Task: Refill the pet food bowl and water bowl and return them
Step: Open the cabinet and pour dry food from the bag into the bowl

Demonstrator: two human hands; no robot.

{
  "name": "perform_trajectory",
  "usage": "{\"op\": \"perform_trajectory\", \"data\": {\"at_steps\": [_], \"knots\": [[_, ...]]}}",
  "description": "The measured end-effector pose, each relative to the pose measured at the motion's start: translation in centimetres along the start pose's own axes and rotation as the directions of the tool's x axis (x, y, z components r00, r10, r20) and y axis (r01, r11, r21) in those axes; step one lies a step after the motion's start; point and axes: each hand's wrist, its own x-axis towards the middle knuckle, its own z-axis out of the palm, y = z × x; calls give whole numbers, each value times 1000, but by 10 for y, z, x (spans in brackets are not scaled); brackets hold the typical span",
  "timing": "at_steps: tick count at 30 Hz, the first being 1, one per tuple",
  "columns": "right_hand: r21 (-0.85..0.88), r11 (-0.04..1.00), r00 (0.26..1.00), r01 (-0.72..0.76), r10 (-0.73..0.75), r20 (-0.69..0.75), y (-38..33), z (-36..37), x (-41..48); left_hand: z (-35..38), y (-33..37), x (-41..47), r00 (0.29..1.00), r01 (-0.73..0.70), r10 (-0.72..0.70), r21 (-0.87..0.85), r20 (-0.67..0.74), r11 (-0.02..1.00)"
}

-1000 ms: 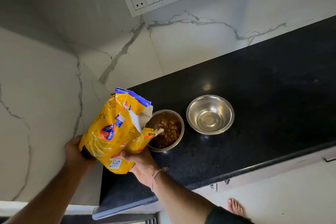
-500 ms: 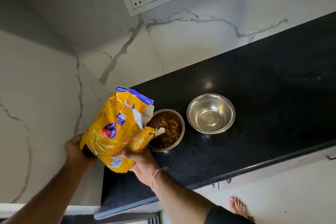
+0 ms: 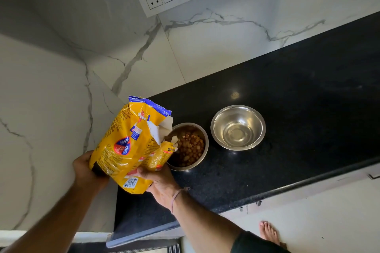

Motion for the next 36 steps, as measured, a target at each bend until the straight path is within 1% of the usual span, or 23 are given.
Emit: {"op": "perform_trajectory", "data": {"at_steps": [2, 11, 17, 22, 26, 29, 36], "knots": [[-1, 1000, 1000, 4, -4, -7, -1, 1, 0, 4, -1, -3, 1000, -6, 7, -20, 11, 1000], [-3, 1000, 1000, 5, -5, -17, -1, 0, 1, 13, 1, -6, 1000, -15, 15, 26, -4, 1000], [-2, 1000, 1000, 8, -8, -19, -1, 1, 1, 10, 1, 1, 1000, -6, 6, -6, -9, 1000], [4, 1000, 999, -7, 8, -48, -1, 2, 1, 1, 1, 10, 1000, -17, 16, -40, -2, 999], [18, 1000, 1000, -9, 10, -26, -2, 2, 1, 1, 2, 12, 1000, -24, 24, -49, 3, 999], [20, 1000, 1000, 9, -9, -5, -4, 2, 1, 1, 5, 13, 1000, -16, 16, -17, 6, 1000], [37, 999, 1000, 2, -1, -17, -4, 1, 3, 8, 6, 11, 998, -36, 35, 10, 48, 999]]}}
